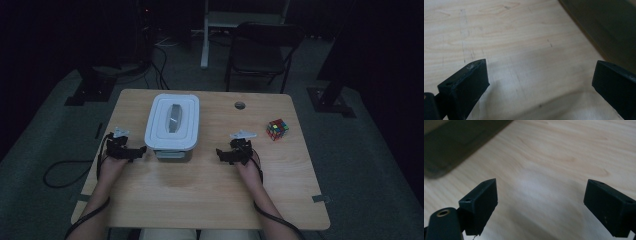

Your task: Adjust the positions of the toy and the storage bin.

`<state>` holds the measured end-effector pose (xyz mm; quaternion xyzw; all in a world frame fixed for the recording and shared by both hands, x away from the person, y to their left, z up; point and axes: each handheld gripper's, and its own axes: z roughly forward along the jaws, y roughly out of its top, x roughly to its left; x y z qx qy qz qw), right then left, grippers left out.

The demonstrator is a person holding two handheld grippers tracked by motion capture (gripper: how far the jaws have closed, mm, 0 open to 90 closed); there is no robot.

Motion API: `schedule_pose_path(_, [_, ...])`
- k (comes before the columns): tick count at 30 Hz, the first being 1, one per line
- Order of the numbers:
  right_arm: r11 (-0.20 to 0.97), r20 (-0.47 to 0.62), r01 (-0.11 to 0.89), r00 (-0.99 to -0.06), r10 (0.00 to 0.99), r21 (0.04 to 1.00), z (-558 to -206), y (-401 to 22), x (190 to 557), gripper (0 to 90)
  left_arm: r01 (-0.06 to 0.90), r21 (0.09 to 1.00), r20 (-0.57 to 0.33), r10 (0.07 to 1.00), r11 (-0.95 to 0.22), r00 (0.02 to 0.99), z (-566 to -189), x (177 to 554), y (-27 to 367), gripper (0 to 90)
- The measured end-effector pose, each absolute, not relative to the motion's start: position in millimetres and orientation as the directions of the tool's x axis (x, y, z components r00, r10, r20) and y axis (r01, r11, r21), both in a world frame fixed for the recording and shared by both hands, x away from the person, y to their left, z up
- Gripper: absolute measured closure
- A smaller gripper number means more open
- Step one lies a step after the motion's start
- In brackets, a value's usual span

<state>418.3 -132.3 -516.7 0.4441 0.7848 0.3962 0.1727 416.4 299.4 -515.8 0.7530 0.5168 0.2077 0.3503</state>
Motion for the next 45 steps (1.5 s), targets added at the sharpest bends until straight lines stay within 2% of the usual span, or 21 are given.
schedule_pose_path(26, [0.269, 0.092, 0.56, -0.533, 0.841, 0.784, -509.3, -78.2, 472.9, 11.8, 0.619, 0.756, -0.059, 0.919, -0.213, 0.389, -503.1, 461.2, 287.8, 1.4])
schedule_pose_path(29, [0.265, 0.094, 0.559, -0.531, 0.842, 0.785, -508.7, -77.1, 473.7, 11.7, 0.618, 0.755, -0.056, 0.919, -0.217, 0.391, -502.0, 464.9, 286.4, 1.4])
schedule_pose_path(30, [0.271, 0.087, 0.55, -0.538, 0.839, 0.79, -506.1, -71.6, 476.9, 14.2, 0.615, 0.757, -0.051, 0.92, -0.218, 0.389, -500.6, 467.4, 285.6, 1.4])
schedule_pose_path(45, [0.238, 0.103, 0.548, -0.519, 0.849, 0.802, -498.4, -58.8, 478.5, 13.3, 0.603, 0.769, -0.059, 0.916, -0.211, 0.396, -496.4, 469.5, 277.5, 1.4])
